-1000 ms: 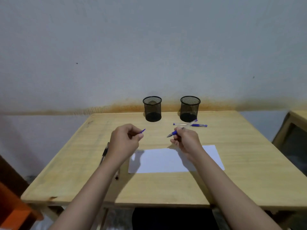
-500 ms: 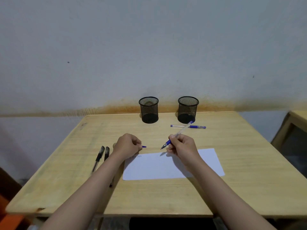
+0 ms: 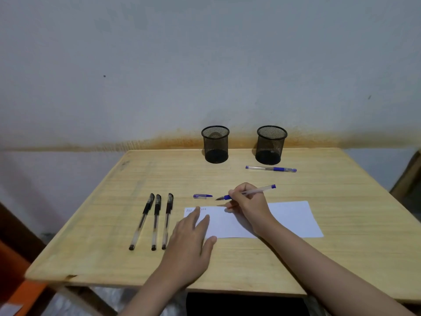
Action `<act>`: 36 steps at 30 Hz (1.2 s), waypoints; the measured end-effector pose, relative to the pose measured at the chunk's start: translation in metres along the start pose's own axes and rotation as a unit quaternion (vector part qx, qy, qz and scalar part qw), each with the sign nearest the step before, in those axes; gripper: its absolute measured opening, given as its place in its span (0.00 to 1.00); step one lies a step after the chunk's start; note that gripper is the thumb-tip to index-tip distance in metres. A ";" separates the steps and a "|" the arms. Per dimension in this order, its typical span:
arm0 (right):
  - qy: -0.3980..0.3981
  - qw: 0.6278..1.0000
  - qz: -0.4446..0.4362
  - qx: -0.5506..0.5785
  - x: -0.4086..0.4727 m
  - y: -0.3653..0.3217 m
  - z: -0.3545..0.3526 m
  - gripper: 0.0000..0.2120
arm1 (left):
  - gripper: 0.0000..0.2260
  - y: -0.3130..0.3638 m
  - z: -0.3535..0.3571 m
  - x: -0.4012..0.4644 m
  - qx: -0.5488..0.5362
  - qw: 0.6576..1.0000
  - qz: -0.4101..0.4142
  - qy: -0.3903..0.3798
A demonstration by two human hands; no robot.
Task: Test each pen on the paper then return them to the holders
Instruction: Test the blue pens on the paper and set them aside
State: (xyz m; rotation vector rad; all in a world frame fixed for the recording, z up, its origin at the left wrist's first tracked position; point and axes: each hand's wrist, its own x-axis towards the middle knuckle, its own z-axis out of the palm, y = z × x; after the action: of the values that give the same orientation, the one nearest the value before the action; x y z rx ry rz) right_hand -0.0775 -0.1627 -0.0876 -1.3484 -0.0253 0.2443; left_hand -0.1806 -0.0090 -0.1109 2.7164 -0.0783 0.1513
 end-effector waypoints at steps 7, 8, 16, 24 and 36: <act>0.000 0.999 0.041 -0.025 0.006 -0.005 0.008 0.03 | 0.22 -0.001 0.007 0.001 0.021 1.000 0.002 -0.006; -0.004 0.999 0.035 -0.031 0.007 -0.005 0.011 0.04 | 0.22 -0.002 0.008 0.001 0.021 1.000 0.002 -0.004; 0.025 0.989 -0.075 -0.125 0.022 0.009 0.031 0.13 | 0.30 -0.004 0.012 0.001 0.031 0.999 0.010 0.000; 0.005 0.985 -0.101 -0.142 0.023 0.019 0.029 0.11 | 0.33 -0.005 0.015 0.002 0.047 0.999 0.008 0.005; 0.015 0.981 -0.105 -0.165 0.026 0.020 0.030 0.13 | 0.34 -0.005 0.016 0.002 0.063 0.998 0.004 -0.006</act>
State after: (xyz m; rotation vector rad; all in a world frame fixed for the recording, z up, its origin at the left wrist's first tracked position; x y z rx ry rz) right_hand -0.0601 -0.1247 -0.1036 -1.6663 -0.1888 0.0402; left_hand -0.1764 -0.0110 -0.1268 2.8431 -0.0869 0.1482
